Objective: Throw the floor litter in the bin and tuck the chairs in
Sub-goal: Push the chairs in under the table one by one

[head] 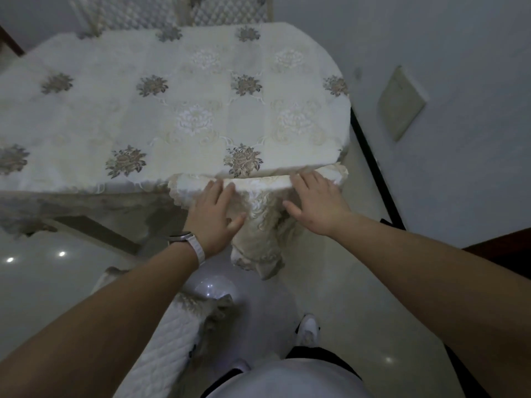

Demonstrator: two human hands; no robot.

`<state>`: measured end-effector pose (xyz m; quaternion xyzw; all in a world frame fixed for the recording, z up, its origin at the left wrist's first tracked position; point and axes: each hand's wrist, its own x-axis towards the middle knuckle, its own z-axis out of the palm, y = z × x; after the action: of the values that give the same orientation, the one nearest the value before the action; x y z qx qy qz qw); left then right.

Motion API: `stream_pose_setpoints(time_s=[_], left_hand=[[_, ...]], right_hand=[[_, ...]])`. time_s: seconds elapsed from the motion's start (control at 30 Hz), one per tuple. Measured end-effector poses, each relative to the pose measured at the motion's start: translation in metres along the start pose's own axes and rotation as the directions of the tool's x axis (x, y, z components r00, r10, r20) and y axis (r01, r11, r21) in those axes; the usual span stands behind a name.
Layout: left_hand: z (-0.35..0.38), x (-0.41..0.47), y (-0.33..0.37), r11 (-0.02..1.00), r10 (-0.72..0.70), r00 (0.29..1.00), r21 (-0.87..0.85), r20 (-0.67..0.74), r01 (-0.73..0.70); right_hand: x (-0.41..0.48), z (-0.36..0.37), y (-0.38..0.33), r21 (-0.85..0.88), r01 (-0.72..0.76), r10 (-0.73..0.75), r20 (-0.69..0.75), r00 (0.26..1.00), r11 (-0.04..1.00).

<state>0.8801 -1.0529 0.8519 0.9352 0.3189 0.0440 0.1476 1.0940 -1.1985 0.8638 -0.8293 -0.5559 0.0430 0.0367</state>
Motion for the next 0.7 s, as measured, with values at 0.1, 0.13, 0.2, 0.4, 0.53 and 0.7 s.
stream_pose_setpoints(time_s=[0.1, 0.13, 0.2, 0.4, 0.53, 0.7], left_hand=[[-0.005, -0.032, 0.008, 0.994, 0.111, 0.993, 0.021, -0.03, -0.111], [-0.007, -0.042, 0.009, 0.991, 0.13, 0.991, 0.025, -0.04, -0.129], [-0.011, -0.061, 0.007, 0.992, 0.125, 0.991, 0.01, -0.055, -0.125], [-0.025, -0.123, -0.006, 0.994, 0.113, 0.986, 0.013, -0.122, -0.112], [-0.033, -0.167, -0.008, 0.998, 0.058, 0.985, 0.023, -0.163, -0.055], [-0.043, -0.227, -0.003, 0.995, -0.054, 0.968, 0.066, -0.246, 0.073]], right_hand=[[-0.028, -0.009, -0.018, -0.015, 0.019, -0.019, 0.023, 1.0, 1.0], [-0.038, -0.013, -0.024, -0.02, 0.021, -0.02, 0.024, 1.0, 1.0], [-0.057, -0.018, -0.038, -0.015, 0.008, -0.008, 0.023, 1.0, 1.0], [-0.109, -0.021, -0.083, -0.078, 0.06, -0.063, -0.036, 0.997, 0.995], [-0.135, -0.023, -0.112, -0.094, 0.14, -0.147, -0.075, 0.986, 0.986], [-0.153, -0.039, -0.142, -0.082, 0.302, -0.31, -0.113, 0.944, 0.95]])
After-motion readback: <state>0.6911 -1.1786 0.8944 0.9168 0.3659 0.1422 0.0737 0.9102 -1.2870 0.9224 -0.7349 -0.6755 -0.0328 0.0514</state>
